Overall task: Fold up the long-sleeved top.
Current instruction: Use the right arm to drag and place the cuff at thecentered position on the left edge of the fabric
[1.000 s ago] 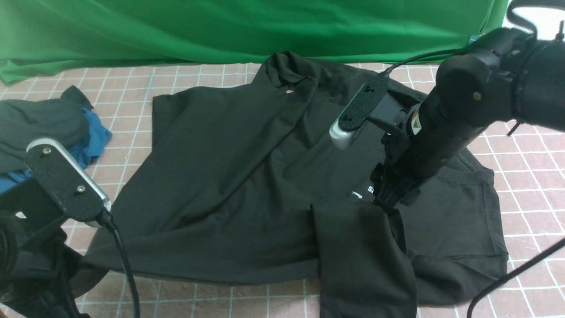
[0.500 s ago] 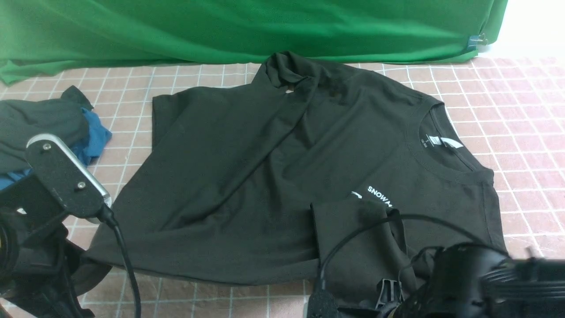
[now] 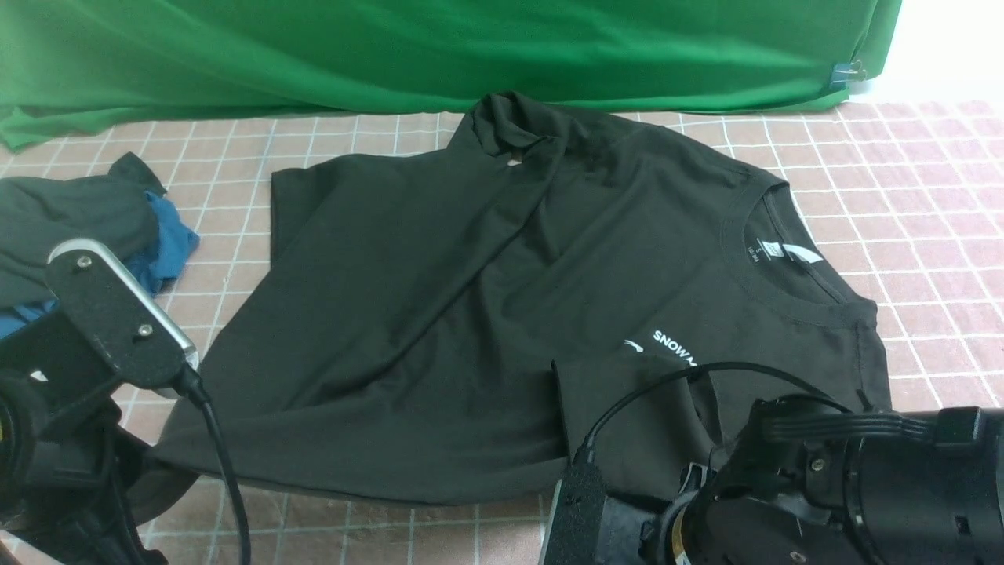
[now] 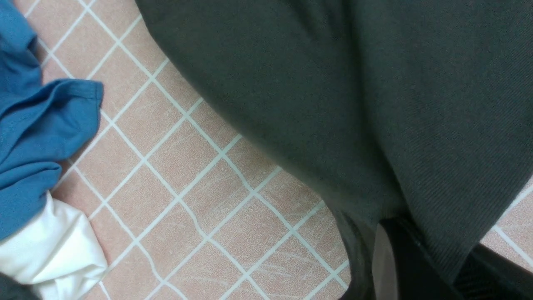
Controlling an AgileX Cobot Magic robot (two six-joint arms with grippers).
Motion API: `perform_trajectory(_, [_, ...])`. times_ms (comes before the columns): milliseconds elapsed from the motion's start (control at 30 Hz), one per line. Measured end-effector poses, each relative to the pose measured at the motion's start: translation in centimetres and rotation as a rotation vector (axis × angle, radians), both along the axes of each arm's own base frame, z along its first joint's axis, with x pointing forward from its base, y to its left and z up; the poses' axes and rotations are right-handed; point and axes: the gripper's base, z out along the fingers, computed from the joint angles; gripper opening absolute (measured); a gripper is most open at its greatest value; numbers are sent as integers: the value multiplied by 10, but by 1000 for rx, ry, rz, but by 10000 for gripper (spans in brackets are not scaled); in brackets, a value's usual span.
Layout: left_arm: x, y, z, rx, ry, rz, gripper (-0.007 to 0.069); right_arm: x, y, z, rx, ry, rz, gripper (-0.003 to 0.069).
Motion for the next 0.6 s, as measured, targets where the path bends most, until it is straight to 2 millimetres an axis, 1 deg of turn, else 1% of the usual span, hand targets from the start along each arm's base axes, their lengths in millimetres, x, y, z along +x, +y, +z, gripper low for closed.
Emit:
perform_trajectory(33, [0, 0, 0, 0, 0, 0, 32, 1, -1, 2, -3, -11, 7, 237])
perform_trajectory(67, [0, 0, 0, 0, 0, 0, 32, 2, -2, 4, -1, -17, 8, 167])
perform_trajectory(100, [0, 0, 0, 0, 0, 0, 32, 1, -4, 5, -9, -12, 8, 130])
perform_trajectory(133, [0, 0, 0, 0, 0, 0, 32, 1, -4, 5, -9, -12, 8, 130])
perform_trajectory(167, [0, 0, 0, 0, 0, 0, 32, -4, -9, 9, -31, 12, -2, 116])
perform_trajectory(233, [0, 0, 0, 1, 2, 0, 32, -9, -15, 19, -39, 29, -15, 118])
perform_trajectory(300, [0, 0, 0, 1, 4, 0, 32, -20, -24, 42, -13, 63, -54, 118])
perform_trajectory(333, [0, 0, 0, 0, 6, 1, 32, -21, -25, 44, -9, 66, -59, 118])
perform_trajectory(367, [-2, 0, -1, 0, 19, 2, 32, -30, -30, 59, 17, 85, -79, 118])
perform_trajectory(467, [-6, 0, -3, 4, 71, 2, 32, -52, -38, 78, 27, 166, -84, 118])
perform_trajectory(500, [-10, 1, -4, 14, 114, 0, 32, -69, -43, 90, 33, 227, -76, 118])
perform_trajectory(567, [-14, 2, -6, 25, 164, 0, 32, -90, -44, 101, 58, 278, -47, 118])
perform_trajectory(600, [-14, 2, -6, 26, 166, 0, 32, -94, -43, 103, 68, 290, -44, 118])
